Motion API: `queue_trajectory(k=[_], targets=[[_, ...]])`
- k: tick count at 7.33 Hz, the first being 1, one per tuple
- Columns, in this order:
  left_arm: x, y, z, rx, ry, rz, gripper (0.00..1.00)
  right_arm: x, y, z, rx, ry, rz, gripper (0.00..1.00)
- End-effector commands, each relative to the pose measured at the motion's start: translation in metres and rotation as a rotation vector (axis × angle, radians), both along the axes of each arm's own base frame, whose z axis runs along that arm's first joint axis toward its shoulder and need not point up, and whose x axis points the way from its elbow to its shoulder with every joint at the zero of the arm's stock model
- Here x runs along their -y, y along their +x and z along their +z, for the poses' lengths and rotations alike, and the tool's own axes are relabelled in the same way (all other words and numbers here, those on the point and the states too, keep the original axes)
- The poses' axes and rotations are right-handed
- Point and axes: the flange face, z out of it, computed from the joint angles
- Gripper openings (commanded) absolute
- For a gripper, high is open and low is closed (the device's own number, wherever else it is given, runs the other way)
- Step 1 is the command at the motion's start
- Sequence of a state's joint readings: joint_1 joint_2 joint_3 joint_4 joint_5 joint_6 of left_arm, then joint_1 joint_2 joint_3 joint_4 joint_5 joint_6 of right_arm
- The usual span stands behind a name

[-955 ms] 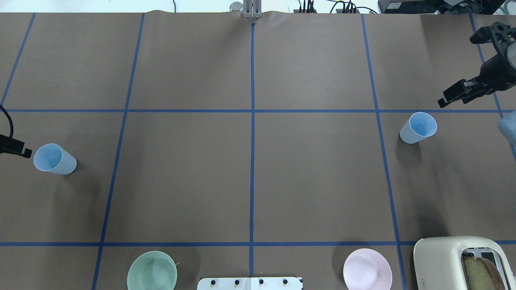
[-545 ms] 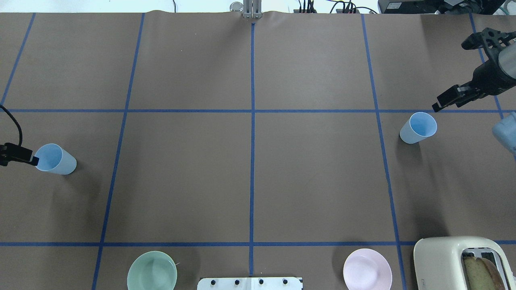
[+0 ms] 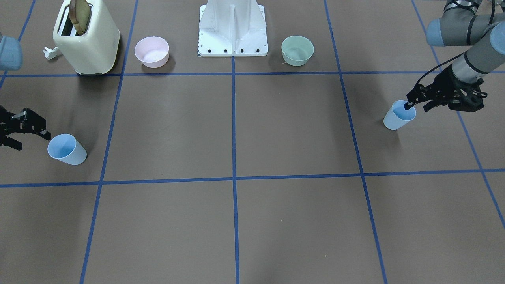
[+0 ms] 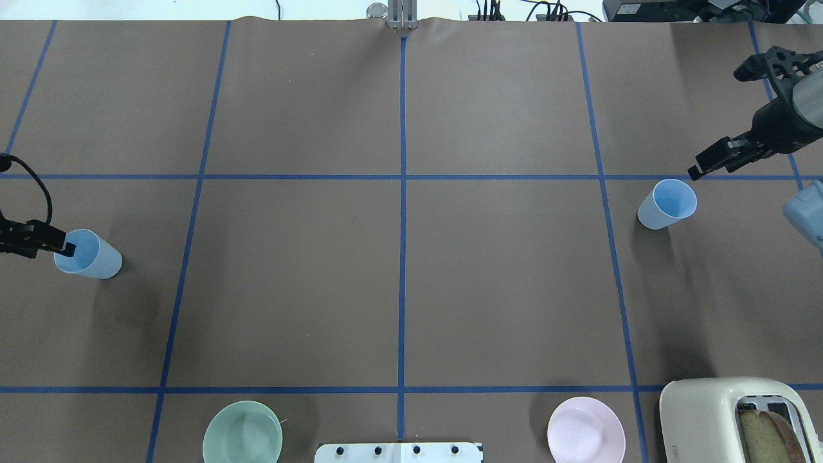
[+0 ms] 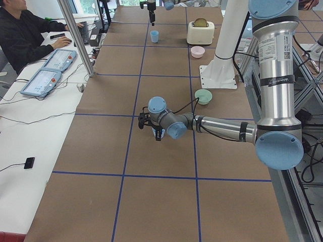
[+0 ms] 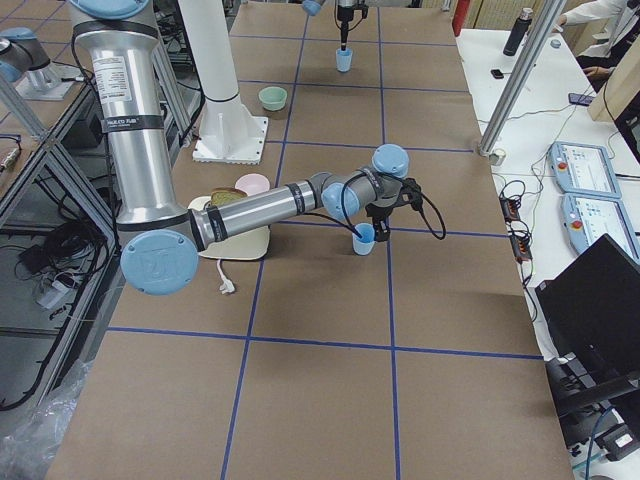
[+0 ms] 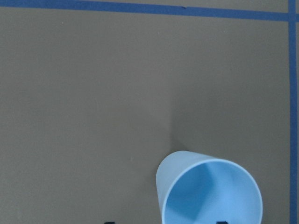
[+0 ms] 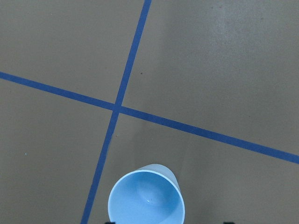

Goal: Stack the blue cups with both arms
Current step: 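Lower the left gripper onto its light-blue cup while the right gripper descends onto the other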

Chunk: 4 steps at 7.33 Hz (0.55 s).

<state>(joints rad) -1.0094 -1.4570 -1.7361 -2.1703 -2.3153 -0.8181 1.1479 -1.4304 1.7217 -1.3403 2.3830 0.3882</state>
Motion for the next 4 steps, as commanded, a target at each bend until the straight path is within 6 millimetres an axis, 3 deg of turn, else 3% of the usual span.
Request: queue_trajectory(k=[1,4], targets=[[0.0089,0.0056,0.0013,0.000,0.000,-0.001,0.75,0.0001,-0.0011,0.0001,-0.002,0.001,-0.001,0.82],[0.0048,0.0061,-0.0001,-0.010,0.008,0.008,0.62,0.0001,-0.0011,0.0001,-0.002,0.001,-0.001,0.82]])
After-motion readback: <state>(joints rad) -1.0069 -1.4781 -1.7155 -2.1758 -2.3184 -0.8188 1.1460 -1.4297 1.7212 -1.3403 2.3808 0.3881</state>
